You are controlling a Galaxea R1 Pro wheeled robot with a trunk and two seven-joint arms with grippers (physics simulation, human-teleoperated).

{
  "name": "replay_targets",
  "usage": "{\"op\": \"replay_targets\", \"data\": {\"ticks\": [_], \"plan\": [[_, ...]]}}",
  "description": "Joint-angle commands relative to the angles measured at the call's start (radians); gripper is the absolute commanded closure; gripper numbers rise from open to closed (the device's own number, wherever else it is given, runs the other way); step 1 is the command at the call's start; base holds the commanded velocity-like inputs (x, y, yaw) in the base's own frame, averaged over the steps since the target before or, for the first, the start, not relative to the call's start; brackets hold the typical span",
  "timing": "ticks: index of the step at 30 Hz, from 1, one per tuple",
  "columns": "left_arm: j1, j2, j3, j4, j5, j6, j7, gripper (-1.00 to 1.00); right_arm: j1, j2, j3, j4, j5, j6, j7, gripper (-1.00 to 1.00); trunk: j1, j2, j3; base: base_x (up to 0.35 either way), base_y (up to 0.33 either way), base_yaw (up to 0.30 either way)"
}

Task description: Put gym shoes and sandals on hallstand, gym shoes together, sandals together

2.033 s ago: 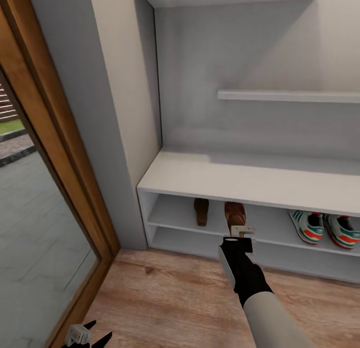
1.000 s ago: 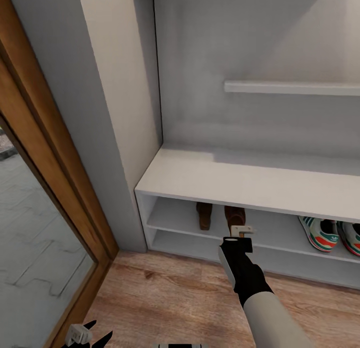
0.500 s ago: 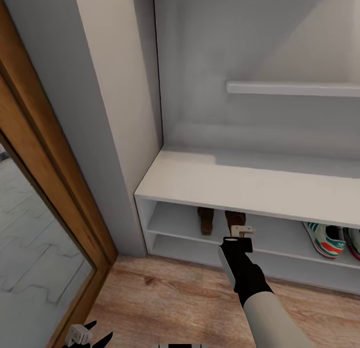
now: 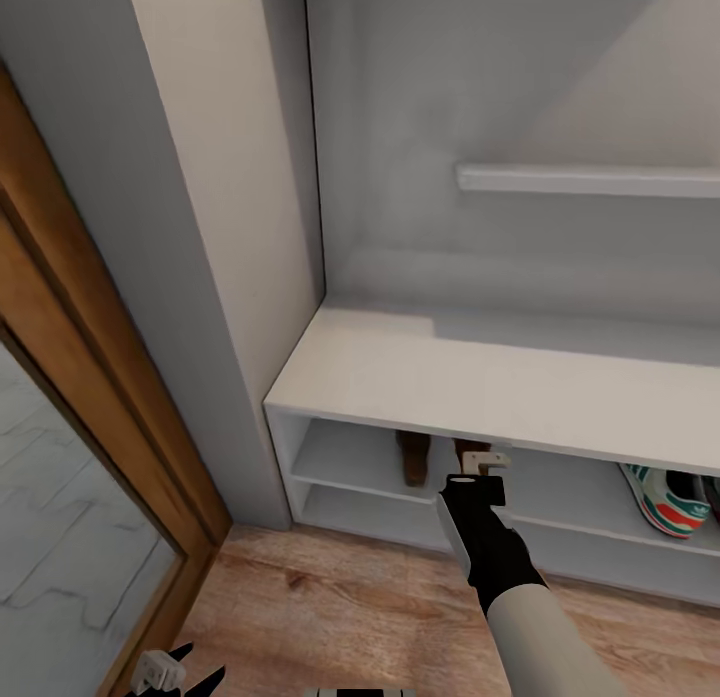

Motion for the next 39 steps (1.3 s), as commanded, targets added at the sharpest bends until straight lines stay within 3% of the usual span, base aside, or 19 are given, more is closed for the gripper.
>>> {"op": "replay_targets", "data": {"ticks": [1, 31, 32, 39], "plan": [[-0.001, 0.000, 0.002, 0.001, 0.002, -0.003, -0.005, -1.00, 0.000, 0.000, 0.000, -0.001, 0.008, 0.008, 0.000, 1.00, 0.000, 0.000, -0.001, 0.196, 0.000, 0.000], [-0.001, 0.000, 0.002, 0.001, 0.002, -0.003, -0.005, -1.00, 0.000, 0.000, 0.000, -0.002, 0.008, 0.008, 0.000, 1.00, 0.000, 0.000, -0.001, 0.066, 0.000, 0.000], [-0.001, 0.000, 0.002, 0.001, 0.002, -0.003, -0.005, -1.00, 0.000, 0.000, 0.000, -0.002, 0.008, 0.008, 0.000, -1.00, 0.000, 0.000, -0.001, 0.000, 0.000, 0.000], [-0.001, 0.000, 0.002, 0.001, 0.002, -0.003, -0.005, -1.00, 0.000, 0.000, 0.000, -0.001, 0.008, 0.008, 0.000, -1.00, 0.000, 0.000, -0.001, 0.000, 0.000, 0.000]]}}
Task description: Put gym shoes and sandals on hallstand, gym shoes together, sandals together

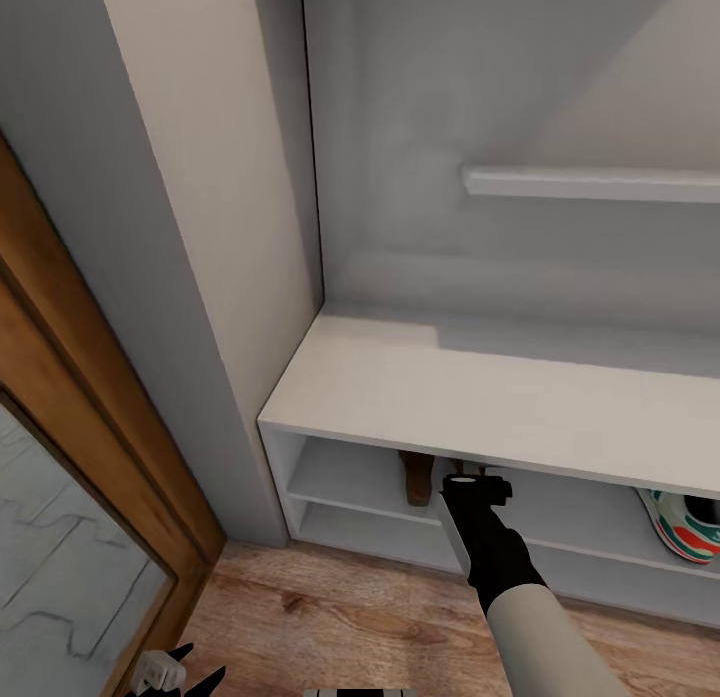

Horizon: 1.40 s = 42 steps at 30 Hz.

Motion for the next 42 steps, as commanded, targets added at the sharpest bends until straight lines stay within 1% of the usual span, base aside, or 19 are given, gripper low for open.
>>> {"op": "replay_targets", "data": {"ticks": [1, 10, 15, 42], "plan": [[-0.001, 0.000, 0.002, 0.001, 0.002, -0.003, -0.005, -1.00, 0.000, 0.000, 0.000, -0.001, 0.007, 0.008, 0.000, -1.00, 0.000, 0.000, -0.001, 0.000, 0.000, 0.000], [-0.001, 0.000, 0.002, 0.001, 0.002, -0.003, -0.005, -1.00, 0.000, 0.000, 0.000, 0.000, 0.007, 0.008, 0.000, -1.00, 0.000, 0.000, -0.001, -0.008, -0.003, 0.000], [-0.001, 0.000, 0.002, 0.001, 0.001, -0.003, -0.005, -1.00, 0.000, 0.000, 0.000, 0.000, 0.007, 0.008, 0.000, -1.00, 0.000, 0.000, -0.001, -0.128, -0.081, 0.000], [-0.001, 0.000, 0.002, 0.001, 0.002, -0.004, -0.005, -1.00, 0.000, 0.000, 0.000, 0.001, 0.008, 0.007, 0.000, -1.00, 0.000, 0.000, -0.001, -0.249, -0.159, 0.000]]}}
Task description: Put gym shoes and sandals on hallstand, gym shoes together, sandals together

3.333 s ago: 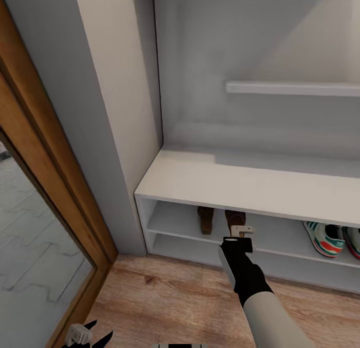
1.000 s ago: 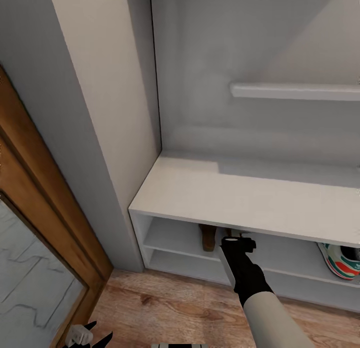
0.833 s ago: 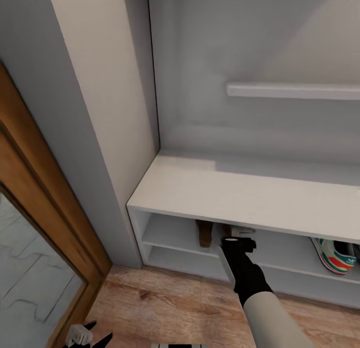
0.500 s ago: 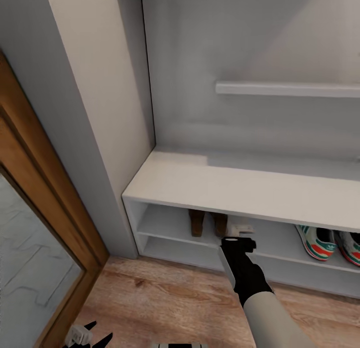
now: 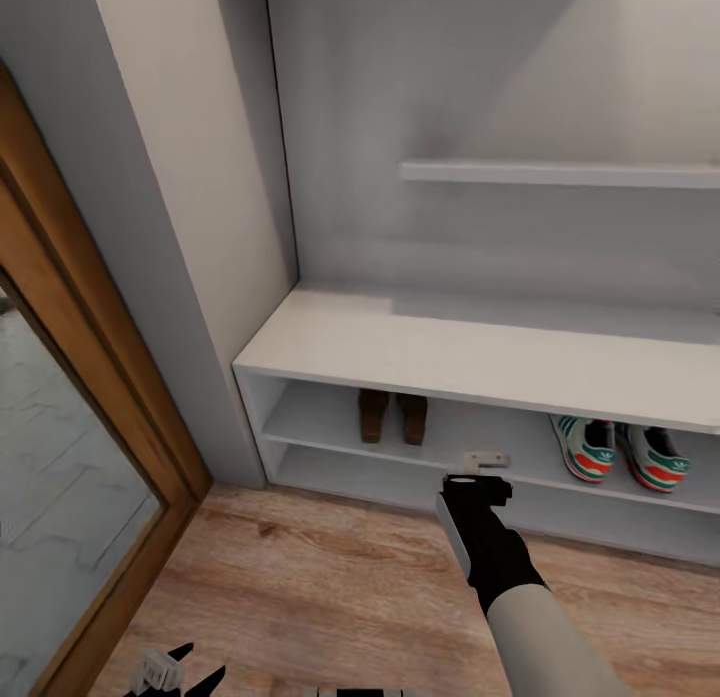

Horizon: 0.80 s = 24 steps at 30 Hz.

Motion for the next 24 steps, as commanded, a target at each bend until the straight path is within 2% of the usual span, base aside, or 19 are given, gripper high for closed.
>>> {"op": "replay_targets", "data": {"ticks": [1, 9, 13, 18, 24], "plan": [[-0.001, 0.000, 0.002, 0.001, 0.002, -0.002, -0.005, -1.00, 0.000, 0.000, 0.000, 0.000, 0.007, 0.008, 0.000, -1.00, -0.001, 0.000, -0.001, -0.280, -0.149, 0.000], [-0.001, 0.000, 0.003, 0.000, 0.003, -0.002, -0.005, -1.00, 0.002, 0.000, -0.001, 0.052, 0.008, 0.003, 0.000, -1.00, -0.001, 0.000, -0.001, -0.287, -0.140, 0.000], [-0.001, 0.000, 0.005, 0.000, 0.004, -0.002, -0.003, -1.00, 0.002, 0.000, -0.001, 0.103, 0.008, -0.030, 0.001, -1.00, -0.001, 0.000, -0.001, -0.297, -0.128, 0.000], [-0.001, 0.001, 0.008, 0.000, 0.004, -0.003, 0.003, -1.00, 0.003, 0.000, -0.001, 0.196, 0.008, -0.138, 0.002, -1.00, -0.001, 0.000, -0.001, -0.303, -0.120, 0.000], [-0.001, 0.001, 0.010, 0.000, 0.004, -0.004, 0.040, -1.00, 0.004, 0.000, -0.002, 0.341, 0.011, -0.331, 0.002, -1.00, -0.001, 0.000, -0.001, -0.307, -0.110, 0.000]]}}
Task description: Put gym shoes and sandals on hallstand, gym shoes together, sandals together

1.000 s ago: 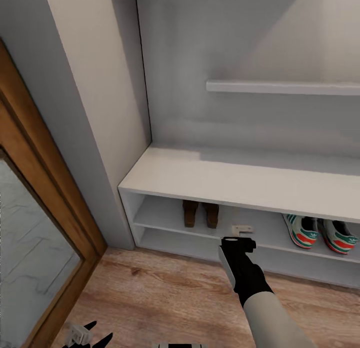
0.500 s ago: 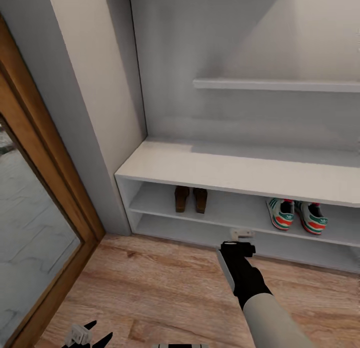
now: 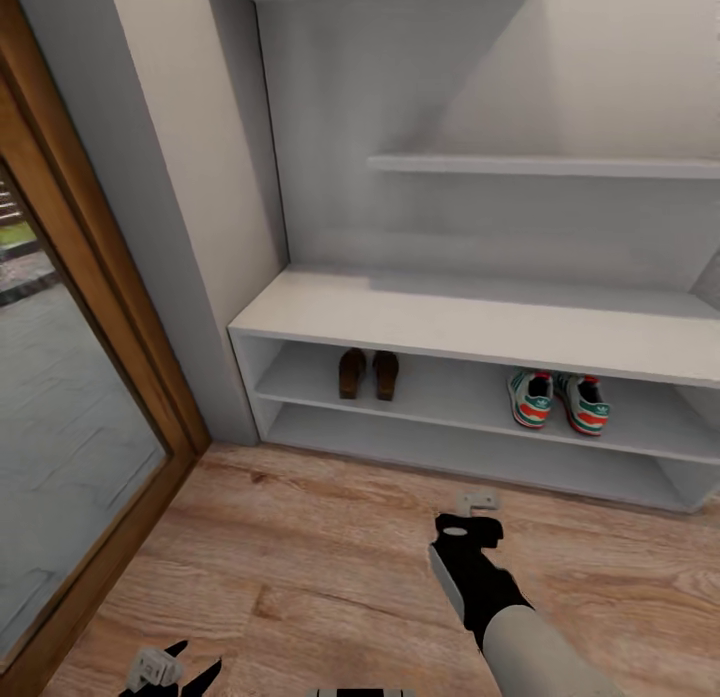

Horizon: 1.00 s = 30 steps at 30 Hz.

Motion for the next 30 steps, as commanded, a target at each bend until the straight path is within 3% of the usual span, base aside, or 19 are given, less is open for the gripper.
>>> {"op": "replay_targets", "data": {"ticks": [1, 11, 13, 14, 16, 22, 26, 27, 29, 30], "plan": [[-0.001, 0.000, 0.002, 0.001, 0.003, -0.001, 0.005, -1.00, 0.000, 0.000, 0.000, 0.027, 0.009, -0.025, -0.002, -1.00, -0.001, 0.000, -0.001, -0.310, -0.097, 0.000], [-0.001, -0.001, 0.000, 0.002, 0.003, -0.002, 0.087, -1.00, 0.000, 0.000, 0.001, 0.330, 0.013, -0.323, 0.000, -1.00, -0.001, 0.000, -0.001, -0.313, -0.048, 0.000], [-0.001, 0.000, 0.001, 0.003, 0.004, -0.002, 0.093, -1.00, 0.000, -0.011, 0.001, 0.382, 0.013, -0.373, 0.000, -1.00, -0.001, 0.000, -0.001, -0.299, -0.011, 0.000], [-0.001, -0.001, 0.002, 0.003, 0.005, -0.002, 0.105, -1.00, 0.001, -0.044, 0.002, 0.446, 0.014, -0.453, 0.001, -1.00, -0.001, 0.000, -0.001, -0.134, -0.004, 0.000], [-0.001, -0.001, 0.002, 0.002, 0.006, -0.002, 0.116, -1.00, 0.002, -0.063, 0.002, 0.461, 0.014, -0.481, 0.001, -1.00, -0.001, 0.000, -0.001, -0.096, -0.003, 0.000], [-0.001, -0.001, 0.003, 0.003, 0.008, -0.003, 0.169, -1.00, 0.024, -0.116, 0.002, 0.481, 0.014, -0.521, 0.012, -1.00, -0.001, 0.000, -0.001, -0.042, -0.001, 0.000], [-0.001, -0.001, 0.003, 0.003, 0.009, -0.004, 0.194, -1.00, 0.048, -0.146, 0.002, 0.485, 0.014, -0.529, 0.056, -1.00, -0.001, 0.000, -0.001, -0.013, 0.000, 0.000], [-0.001, -0.001, 0.003, 0.003, 0.009, -0.005, 0.207, -1.00, 0.075, -0.183, 0.002, 0.487, 0.014, -0.533, 0.165, -1.00, -0.001, 0.000, -0.001, -0.003, 0.000, 0.000], [-0.001, -0.001, 0.003, 0.003, 0.009, -0.005, 0.209, -1.00, 0.085, -0.200, 0.002, 0.487, 0.013, -0.534, 0.219, -1.00, -0.001, 0.000, -0.001, -0.002, 0.000, 0.000], [-0.001, -0.001, 0.003, 0.003, 0.009, -0.005, 0.214, -1.00, 0.097, -0.226, 0.002, 0.487, 0.011, -0.536, 0.298, -1.00, -0.001, 0.000, -0.001, 0.000, 0.000, 0.000]]}}
